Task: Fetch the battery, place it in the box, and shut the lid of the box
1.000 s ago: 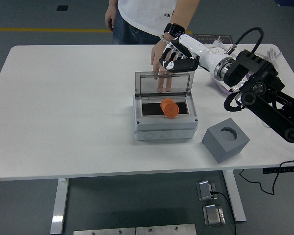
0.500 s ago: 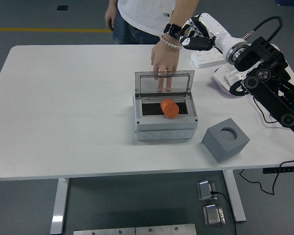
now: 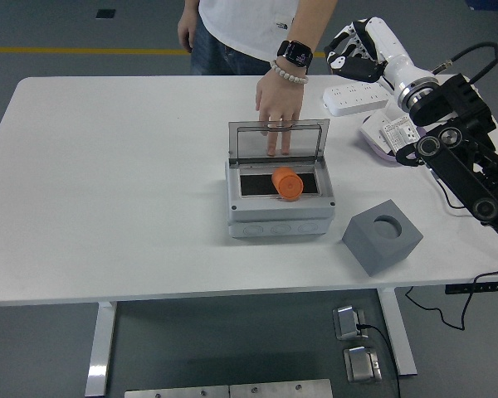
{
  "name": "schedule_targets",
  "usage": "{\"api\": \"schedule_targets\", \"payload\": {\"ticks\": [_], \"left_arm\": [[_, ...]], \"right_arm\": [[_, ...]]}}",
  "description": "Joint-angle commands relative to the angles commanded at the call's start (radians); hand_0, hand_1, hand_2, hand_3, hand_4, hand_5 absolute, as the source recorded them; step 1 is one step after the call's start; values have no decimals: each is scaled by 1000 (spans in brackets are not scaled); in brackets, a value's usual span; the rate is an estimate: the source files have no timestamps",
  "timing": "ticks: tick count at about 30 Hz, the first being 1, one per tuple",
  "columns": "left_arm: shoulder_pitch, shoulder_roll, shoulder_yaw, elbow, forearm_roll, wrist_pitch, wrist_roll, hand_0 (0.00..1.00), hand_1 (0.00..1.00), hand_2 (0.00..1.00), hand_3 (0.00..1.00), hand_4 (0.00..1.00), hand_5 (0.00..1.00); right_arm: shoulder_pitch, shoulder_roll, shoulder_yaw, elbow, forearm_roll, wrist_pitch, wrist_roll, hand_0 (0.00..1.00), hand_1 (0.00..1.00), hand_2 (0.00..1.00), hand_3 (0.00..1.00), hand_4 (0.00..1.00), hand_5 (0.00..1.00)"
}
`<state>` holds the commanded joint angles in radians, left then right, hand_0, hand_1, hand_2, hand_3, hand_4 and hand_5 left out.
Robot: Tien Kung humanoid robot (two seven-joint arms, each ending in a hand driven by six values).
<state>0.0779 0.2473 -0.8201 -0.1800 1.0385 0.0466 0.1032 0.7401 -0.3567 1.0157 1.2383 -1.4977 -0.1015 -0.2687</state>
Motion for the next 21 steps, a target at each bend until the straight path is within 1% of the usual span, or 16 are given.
{"api": "schedule_targets", "payload": {"ticks": [2, 4, 5, 10, 11, 16, 17, 18, 21], "left_arm": [[0, -1, 0, 0, -1, 0, 0, 405, 559, 515, 502, 2, 2], [0, -2, 1, 0, -2, 0, 0, 405, 559, 515, 502, 2, 2], [0, -2, 1, 0, -2, 0, -1, 405, 559, 516, 503, 2, 2], [3, -3, -2, 0, 1, 0, 1, 405, 559, 516, 503, 2, 2], [3, -3, -3, 0, 2, 0, 1, 405, 559, 516, 503, 2, 2], [3, -3, -3, 0, 2, 0, 1, 405, 559, 516, 503, 2, 2], [3, -3, -3, 0, 2, 0, 1, 405, 560, 517, 503, 2, 2], [3, -3, -3, 0, 2, 0, 1, 405, 560, 517, 503, 2, 2], [4, -3, -4, 0, 3, 0, 1, 405, 560, 517, 503, 2, 2]], "right_arm": [[-14, -3, 20, 24, -38, 37, -40, 280, 304, 372, 431, 607, 194], [-32, -8, 45, 53, -85, 84, -91, 280, 304, 372, 431, 607, 194], [-38, -10, 52, 63, -103, 102, -111, 237, 291, 364, 443, 620, 198], [-67, -23, 96, 112, -156, 189, -216, 237, 291, 364, 443, 620, 198], [-72, -25, 106, 121, -160, 210, -238, 214, 291, 376, 478, 664, 205], [-87, -31, 141, 152, -144, 302, -338, 214, 291, 376, 478, 664, 205], [-90, -32, 146, 156, -136, 316, -355, 180, 286, 381, 491, 680, 248], [-93, -34, 151, 163, -125, 331, -372, 180, 286, 381, 491, 680, 248], [-100, -38, 161, 184, -97, 353, -377, 180, 286, 381, 491, 680, 248]]}}
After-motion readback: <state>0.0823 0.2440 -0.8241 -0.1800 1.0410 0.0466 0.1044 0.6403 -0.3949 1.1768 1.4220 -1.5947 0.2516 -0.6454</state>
